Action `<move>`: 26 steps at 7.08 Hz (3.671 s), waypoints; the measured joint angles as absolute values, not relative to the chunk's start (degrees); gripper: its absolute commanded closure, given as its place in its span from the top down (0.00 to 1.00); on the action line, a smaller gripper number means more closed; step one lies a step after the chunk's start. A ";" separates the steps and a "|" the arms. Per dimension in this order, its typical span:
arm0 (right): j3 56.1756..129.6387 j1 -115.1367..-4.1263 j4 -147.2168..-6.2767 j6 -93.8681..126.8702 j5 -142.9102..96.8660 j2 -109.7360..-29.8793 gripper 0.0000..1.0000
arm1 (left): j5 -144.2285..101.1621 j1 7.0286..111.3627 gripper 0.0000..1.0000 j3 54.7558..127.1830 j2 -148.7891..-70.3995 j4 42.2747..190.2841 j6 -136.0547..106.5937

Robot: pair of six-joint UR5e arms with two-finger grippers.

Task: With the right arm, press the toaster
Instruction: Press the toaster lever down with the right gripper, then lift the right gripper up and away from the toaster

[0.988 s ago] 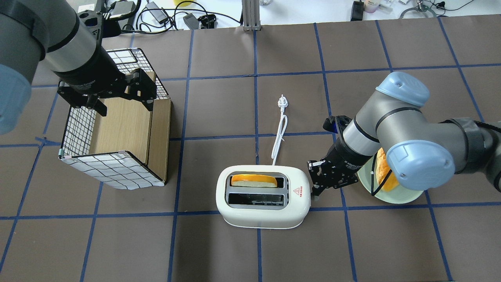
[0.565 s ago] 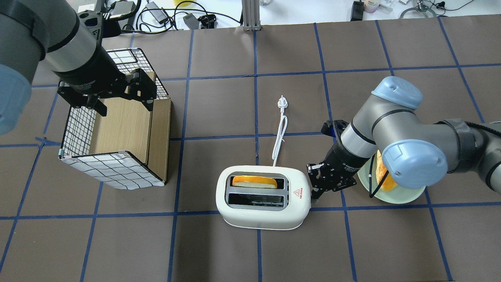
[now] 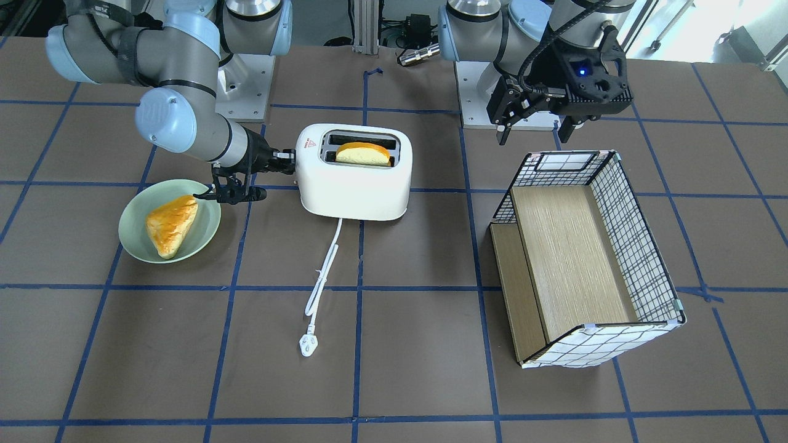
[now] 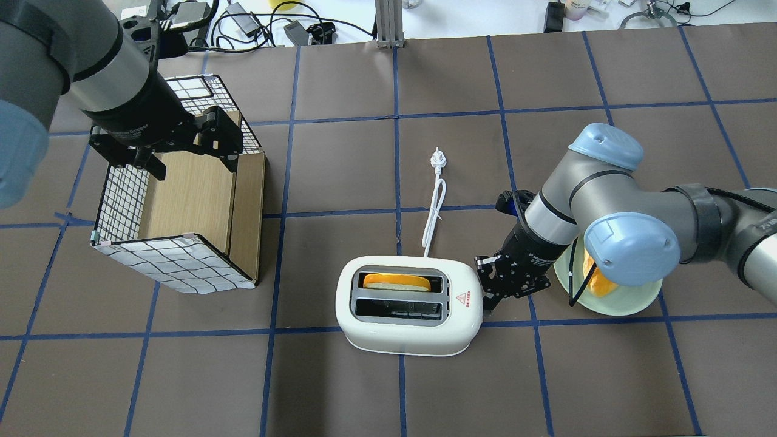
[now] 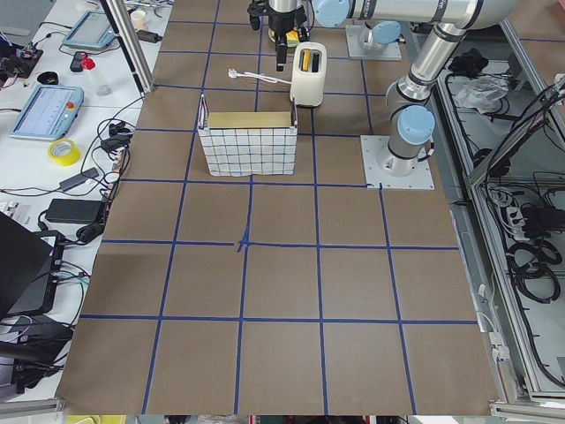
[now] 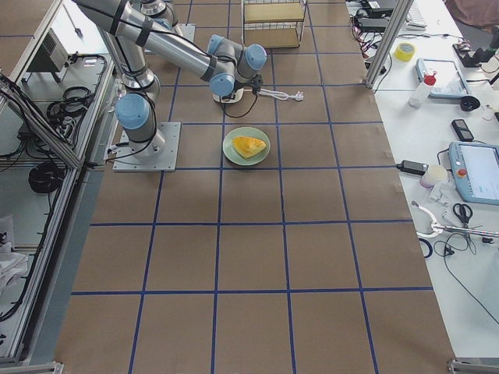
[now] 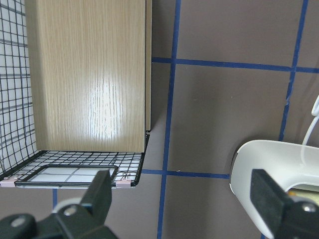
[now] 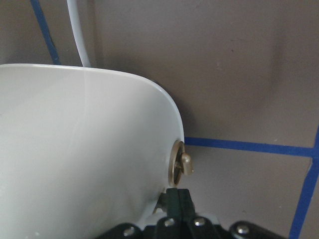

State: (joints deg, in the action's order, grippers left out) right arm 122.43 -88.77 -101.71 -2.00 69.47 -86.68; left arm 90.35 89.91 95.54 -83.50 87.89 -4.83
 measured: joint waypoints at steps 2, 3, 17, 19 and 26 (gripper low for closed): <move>121.90 -88.77 -101.89 0.14 69.62 -86.85 0.00 | 90.35 89.91 1.00 95.54 -83.50 87.89 -4.83; 120.34 -88.77 -101.97 3.00 69.69 -87.18 0.06 | 90.35 89.91 1.00 95.54 -83.50 87.89 -4.83; 88.13 -88.39 -93.11 -0.25 84.66 -88.39 1.00 | 90.35 89.91 1.00 95.48 -83.51 87.89 -4.83; 81.87 -88.27 -86.58 -5.20 87.69 -85.33 1.00 | 90.35 89.91 1.00 95.53 -83.52 87.89 -4.84; 79.14 -87.51 -83.79 -10.63 89.40 -83.04 0.95 | 90.35 89.91 1.00 95.54 -83.50 87.89 -4.83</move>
State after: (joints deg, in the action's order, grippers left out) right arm 79.14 -87.51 -83.79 -10.63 89.40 -83.04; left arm 90.35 89.91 95.54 -83.50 87.89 -4.83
